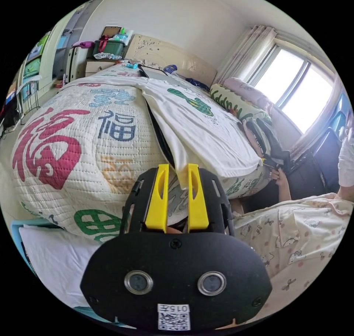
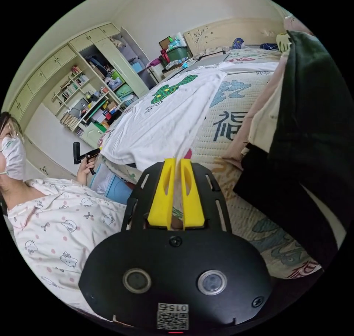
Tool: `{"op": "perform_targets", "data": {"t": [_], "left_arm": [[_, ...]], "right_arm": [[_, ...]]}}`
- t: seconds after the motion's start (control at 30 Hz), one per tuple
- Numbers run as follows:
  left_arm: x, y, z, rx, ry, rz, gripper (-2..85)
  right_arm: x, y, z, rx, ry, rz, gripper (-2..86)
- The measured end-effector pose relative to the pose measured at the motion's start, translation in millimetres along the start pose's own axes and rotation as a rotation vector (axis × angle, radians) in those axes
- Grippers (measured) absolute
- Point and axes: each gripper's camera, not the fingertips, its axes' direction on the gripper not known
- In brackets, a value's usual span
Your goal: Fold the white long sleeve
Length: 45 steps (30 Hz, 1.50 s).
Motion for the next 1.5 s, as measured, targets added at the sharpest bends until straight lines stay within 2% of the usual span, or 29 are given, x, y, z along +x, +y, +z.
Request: {"op": "perform_targets", "data": {"t": [0.1, 0.17, 0.23, 0.33, 0.4, 0.53, 0.6, 0.83, 1.0, 1.17, 1.33, 1.4, 1.47, 1.5], "left_arm": [[3, 4, -10, 0.007, -0.017, -0.004, 3.7], [8, 5, -29, -0.030, -0.055, 0.050, 1.0], [10, 6, -46, -0.018, -0.113, 0.065, 0.4], [1, 12, -60, -0.003, -0.157, 0.014, 0.4], [-6, 19, -59, 0.032, -0.070, -0.013, 0.9], [-15, 28, -38, 0.029, 0.096, -0.066, 8.9], [-10, 30, -30, 0.001, 0.151, -0.035, 8.8], [9, 46, -41, 0.025, 0.134, 0.003, 0.9], [15, 64, -83, 0.053, 0.057, 0.006, 0.2], [33, 76, -77, -0.095, -0.073, 0.071, 0.9], [34, 82, -94, -0.137, -0.119, 0.086, 4.9], [36, 84, -126, -0.043, -0.184, 0.117, 7.3], [44, 76, -182, 0.203, -0.212, 0.162, 8.0], [47, 71, -194, 0.263, -0.221, 0.173, 8.1]], "right_arm": [[-9, 1, -11, 0.021, -0.010, -0.054, 1.5], [-14, 4, -23, 0.034, 0.078, -0.064, 0.7], [-15, 7, -33, 0.057, 0.129, -0.057, 0.4], [-12, 14, -43, 0.082, 0.105, -0.035, 0.2], [-11, 15, -40, 0.090, 0.104, -0.022, 0.2], [-21, 10, -26, 0.047, 0.160, -0.041, 0.2], [-30, 5, -20, 0.024, 0.198, -0.066, 0.2], [-45, -5, -6, -0.007, 0.225, -0.089, 0.1], [-57, 2, -15, 0.012, 0.270, -0.082, -0.5], [-64, 5, -2, -0.031, 0.263, -0.038, -0.3], [-92, 14, 16, -0.021, 0.322, -0.110, 2.2], [-101, 22, 16, -0.006, 0.355, -0.122, 3.5], [-113, 34, 11, 0.071, 0.405, -0.137, 1.8], [-116, 37, 8, 0.105, 0.417, -0.140, 0.9]]}}
